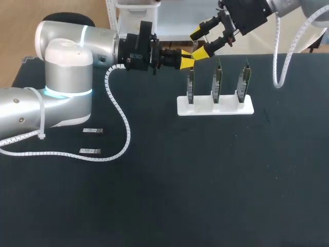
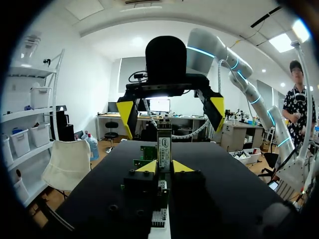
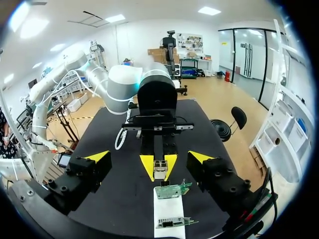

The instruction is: Pick up the optical module with the left hand, and insert it into the network port with the right hand.

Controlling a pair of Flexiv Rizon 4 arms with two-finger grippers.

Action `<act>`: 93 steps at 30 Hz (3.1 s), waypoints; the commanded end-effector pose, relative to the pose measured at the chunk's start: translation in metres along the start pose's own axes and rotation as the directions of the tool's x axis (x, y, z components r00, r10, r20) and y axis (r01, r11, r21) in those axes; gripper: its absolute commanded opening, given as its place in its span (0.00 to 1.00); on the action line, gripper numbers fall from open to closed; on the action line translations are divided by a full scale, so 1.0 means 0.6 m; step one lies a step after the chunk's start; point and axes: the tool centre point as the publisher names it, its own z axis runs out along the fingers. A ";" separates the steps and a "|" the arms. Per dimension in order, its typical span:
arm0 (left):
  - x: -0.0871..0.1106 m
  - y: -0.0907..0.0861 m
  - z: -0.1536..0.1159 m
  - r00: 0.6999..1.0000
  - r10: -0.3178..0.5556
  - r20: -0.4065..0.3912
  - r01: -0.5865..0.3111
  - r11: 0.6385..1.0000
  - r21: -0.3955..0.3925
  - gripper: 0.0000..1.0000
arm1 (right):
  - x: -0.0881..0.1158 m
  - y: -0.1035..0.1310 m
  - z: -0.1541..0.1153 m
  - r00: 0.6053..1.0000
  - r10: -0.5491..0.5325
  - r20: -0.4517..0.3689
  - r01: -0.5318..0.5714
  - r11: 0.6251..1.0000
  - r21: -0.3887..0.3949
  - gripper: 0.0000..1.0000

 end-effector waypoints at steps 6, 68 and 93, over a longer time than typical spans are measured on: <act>0.001 0.003 0.000 1.000 0.001 0.001 -0.001 1.000 0.003 0.00 | 0.000 -0.001 -0.004 1.000 0.003 0.002 -0.003 1.000 0.011 1.00; -0.004 -0.004 -0.045 0.976 0.034 -0.217 -0.033 0.999 0.006 1.00 | 0.003 0.005 -0.020 1.000 0.010 0.028 -0.011 0.999 0.042 0.00; 0.035 -0.018 -0.063 0.907 -0.005 -0.422 0.001 1.000 -0.011 1.00 | 0.005 0.000 -0.023 1.000 0.007 0.007 -0.007 0.999 0.033 0.00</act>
